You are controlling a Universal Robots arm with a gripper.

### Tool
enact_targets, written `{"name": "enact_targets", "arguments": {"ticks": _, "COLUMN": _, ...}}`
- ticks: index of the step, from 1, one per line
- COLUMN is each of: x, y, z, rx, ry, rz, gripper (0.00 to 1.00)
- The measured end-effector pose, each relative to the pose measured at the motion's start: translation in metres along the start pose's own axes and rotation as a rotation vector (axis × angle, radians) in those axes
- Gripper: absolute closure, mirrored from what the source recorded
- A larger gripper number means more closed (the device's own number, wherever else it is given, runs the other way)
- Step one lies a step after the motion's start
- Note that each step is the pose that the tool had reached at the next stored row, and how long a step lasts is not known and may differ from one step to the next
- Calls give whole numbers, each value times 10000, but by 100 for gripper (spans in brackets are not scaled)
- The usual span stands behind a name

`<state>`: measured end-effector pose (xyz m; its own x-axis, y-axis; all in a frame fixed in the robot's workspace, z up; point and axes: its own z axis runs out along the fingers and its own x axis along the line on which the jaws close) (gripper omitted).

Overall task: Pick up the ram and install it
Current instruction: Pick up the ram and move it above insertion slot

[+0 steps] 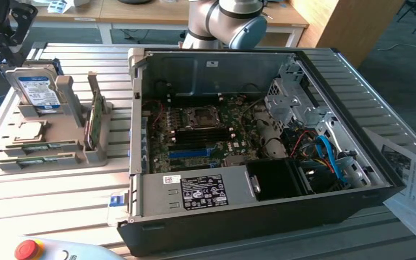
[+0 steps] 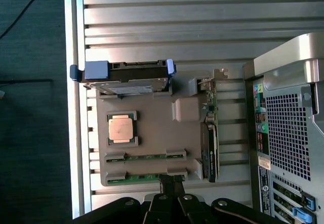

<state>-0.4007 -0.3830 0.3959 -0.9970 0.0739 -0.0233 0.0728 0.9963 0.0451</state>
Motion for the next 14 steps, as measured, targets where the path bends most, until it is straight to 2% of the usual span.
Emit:
{"name": "enact_targets", "arguments": {"ticks": 5, "x": 0, "y": 0, "z": 0, "rx": -10, "ry": 20, "rz": -428, "gripper": 90}}
{"name": "enact_targets", "arguments": {"ticks": 14, "x": 0, "y": -1, "z": 0, "rx": -37, "ry": 73, "rz": -1611, "gripper": 90}}
